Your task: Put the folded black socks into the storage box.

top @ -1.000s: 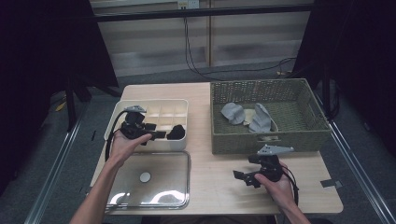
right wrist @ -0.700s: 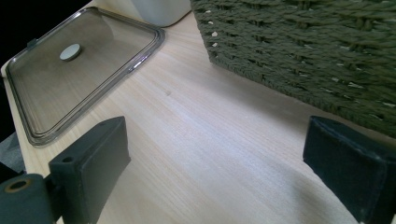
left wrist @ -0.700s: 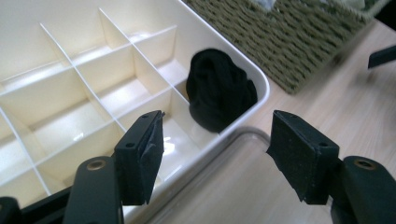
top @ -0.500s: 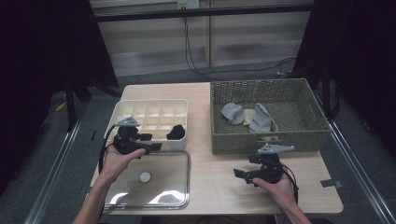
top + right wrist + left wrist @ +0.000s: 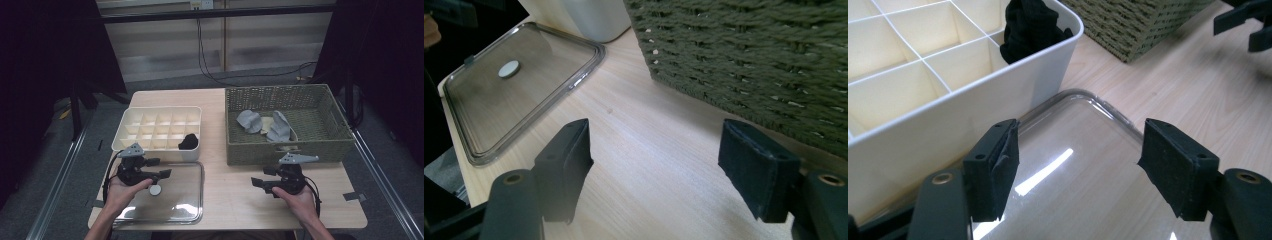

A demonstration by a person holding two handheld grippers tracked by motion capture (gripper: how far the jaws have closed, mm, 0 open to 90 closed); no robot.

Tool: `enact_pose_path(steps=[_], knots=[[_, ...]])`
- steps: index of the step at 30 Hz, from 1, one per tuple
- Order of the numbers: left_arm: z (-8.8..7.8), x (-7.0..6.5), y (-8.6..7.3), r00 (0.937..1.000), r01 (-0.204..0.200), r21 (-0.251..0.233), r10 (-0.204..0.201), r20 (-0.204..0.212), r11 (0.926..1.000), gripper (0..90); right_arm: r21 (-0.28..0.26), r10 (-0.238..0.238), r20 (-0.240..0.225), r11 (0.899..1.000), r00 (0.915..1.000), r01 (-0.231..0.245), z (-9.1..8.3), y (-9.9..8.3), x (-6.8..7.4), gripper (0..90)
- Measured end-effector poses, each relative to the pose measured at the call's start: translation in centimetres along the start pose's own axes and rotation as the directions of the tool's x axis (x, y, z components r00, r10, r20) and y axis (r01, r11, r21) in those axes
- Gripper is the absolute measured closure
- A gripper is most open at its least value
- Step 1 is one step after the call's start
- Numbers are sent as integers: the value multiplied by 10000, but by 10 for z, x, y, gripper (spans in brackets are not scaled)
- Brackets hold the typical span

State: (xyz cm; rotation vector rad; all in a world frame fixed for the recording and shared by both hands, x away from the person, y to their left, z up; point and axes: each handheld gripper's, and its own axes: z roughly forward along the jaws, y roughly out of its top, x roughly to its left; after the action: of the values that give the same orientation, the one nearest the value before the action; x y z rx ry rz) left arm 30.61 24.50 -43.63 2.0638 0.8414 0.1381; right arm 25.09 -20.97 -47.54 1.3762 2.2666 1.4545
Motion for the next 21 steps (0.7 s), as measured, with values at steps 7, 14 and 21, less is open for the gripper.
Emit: enact_pose_path(steps=[7,14,21], knots=[[-3,-14,-18,10000,-38,32,38,47,10000,290,-114,12,-4,9999,10000,-12,-8,5,-1,346],[1,-22,-31,9986,-95,371,76,521,9993,297,-342,-176,71,9993,9998,179,-20,14,-1,428],[1,-24,-36,9980,177,166,-187,606,9997,285,-525,-363,95,9979,9993,367,-34,27,-2,467]])
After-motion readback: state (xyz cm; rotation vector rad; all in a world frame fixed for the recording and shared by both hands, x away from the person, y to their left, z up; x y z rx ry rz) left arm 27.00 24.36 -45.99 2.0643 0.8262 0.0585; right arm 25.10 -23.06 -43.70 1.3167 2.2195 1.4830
